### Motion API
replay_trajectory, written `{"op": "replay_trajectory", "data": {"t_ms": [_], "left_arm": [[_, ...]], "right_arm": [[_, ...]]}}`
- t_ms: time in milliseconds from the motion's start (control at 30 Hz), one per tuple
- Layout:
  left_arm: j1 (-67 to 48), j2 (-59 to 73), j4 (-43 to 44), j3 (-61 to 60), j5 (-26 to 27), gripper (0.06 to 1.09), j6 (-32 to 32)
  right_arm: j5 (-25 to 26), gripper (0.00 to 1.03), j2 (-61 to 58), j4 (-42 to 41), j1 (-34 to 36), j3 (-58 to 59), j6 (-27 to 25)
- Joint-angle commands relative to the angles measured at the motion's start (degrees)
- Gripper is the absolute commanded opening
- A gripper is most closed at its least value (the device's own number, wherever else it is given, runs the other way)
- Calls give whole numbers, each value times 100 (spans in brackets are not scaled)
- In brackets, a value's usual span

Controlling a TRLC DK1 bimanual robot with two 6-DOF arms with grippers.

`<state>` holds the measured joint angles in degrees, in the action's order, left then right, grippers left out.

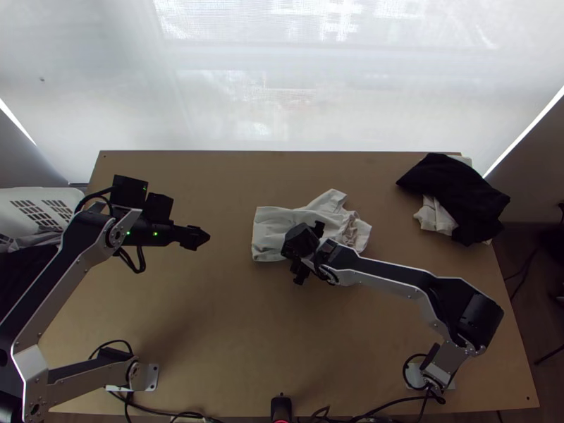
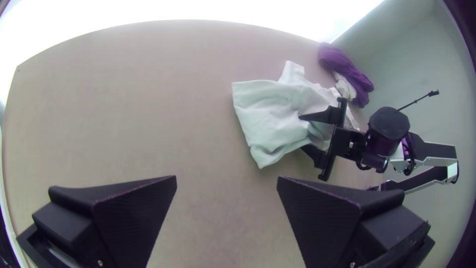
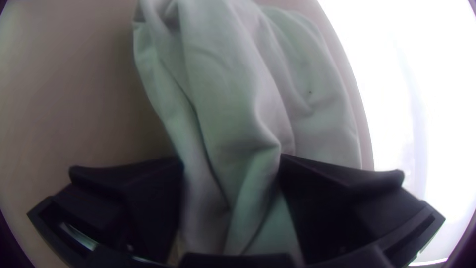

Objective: Fold the t-shirt

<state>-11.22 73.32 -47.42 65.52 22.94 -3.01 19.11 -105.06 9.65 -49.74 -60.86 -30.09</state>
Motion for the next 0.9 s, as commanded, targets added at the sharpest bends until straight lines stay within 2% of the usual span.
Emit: {"op": "replay_trajectory", "data": {"t_ms": [0, 200, 367, 567, 867], "left_arm": [[-29, -222, 57, -285, 18, 104, -130], [-38, -380, 101, -496, 9, 104, -183], [-29, -432, 110, -610, 9, 104, -192], [-38, -441, 110, -593, 9, 104, -236], [-29, -591, 92, -575, 9, 104, -271]], "right_arm": [[40, 3, -226, -60, 148, -14, 38], [49, 3, 108, -42, 271, 74, 196], [233, 3, 811, -7, 667, -22, 187], [312, 3, 1576, 239, 1528, -251, 135], [303, 3, 2384, 336, 3233, -963, 302]]}}
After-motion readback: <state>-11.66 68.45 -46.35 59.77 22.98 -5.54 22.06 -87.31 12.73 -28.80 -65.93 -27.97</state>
